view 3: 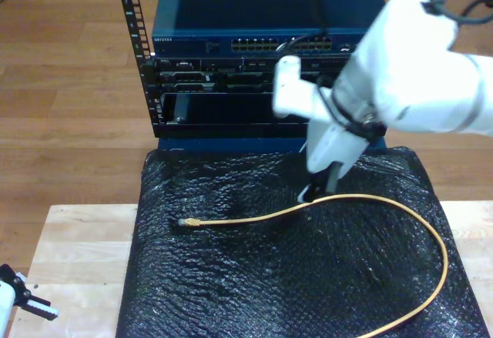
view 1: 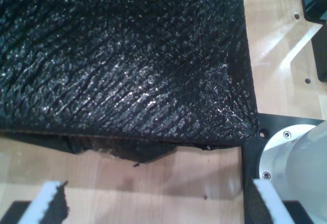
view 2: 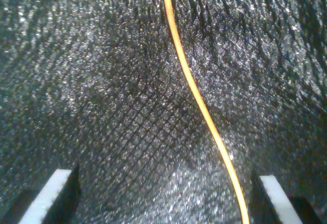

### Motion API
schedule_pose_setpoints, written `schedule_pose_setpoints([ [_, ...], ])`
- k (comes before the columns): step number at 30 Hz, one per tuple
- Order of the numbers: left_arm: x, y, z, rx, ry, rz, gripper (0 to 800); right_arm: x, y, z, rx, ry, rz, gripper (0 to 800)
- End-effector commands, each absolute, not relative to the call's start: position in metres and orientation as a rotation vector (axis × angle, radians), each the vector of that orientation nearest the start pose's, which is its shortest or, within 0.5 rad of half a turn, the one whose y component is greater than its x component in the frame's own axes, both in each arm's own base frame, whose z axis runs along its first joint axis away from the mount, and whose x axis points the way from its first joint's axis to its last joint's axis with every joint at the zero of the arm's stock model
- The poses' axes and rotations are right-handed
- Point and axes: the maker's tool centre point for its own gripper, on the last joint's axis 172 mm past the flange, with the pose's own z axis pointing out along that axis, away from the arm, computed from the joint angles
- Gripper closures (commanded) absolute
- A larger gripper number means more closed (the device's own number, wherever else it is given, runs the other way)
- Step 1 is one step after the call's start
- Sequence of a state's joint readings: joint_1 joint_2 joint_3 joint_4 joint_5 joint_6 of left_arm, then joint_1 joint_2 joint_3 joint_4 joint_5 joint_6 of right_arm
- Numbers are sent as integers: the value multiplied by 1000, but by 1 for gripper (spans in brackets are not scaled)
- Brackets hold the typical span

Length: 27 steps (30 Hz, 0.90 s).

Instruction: Grab the cable and plug it in

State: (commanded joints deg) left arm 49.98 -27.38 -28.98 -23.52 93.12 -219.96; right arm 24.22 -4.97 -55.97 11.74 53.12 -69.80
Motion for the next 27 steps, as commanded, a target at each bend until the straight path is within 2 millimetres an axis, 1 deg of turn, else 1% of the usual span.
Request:
schedule_pose_setpoints([
  [3,185,50,177,1852,-1648,593,0,425,240,190,-2182,-2128,-235,26],
  [5,185,50,177,1852,-1648,593,0,428,247,186,-2191,-2140,-217,26],
  [8,185,51,176,1855,-1644,592,0,429,262,175,-2183,-2163,-183,26],
  [12,185,51,176,1854,-1643,592,0,433,288,165,-2162,-2204,-192,26],
  [14,185,51,176,1858,-1643,591,0,437,295,163,-2169,-2212,-206,26],
  [20,185,52,175,1864,-1633,587,0,438,312,146,-2190,-2218,-163,24],
  [27,185,52,174,1862,-1627,586,0,449,315,142,-2321,-2201,-157,24],
])
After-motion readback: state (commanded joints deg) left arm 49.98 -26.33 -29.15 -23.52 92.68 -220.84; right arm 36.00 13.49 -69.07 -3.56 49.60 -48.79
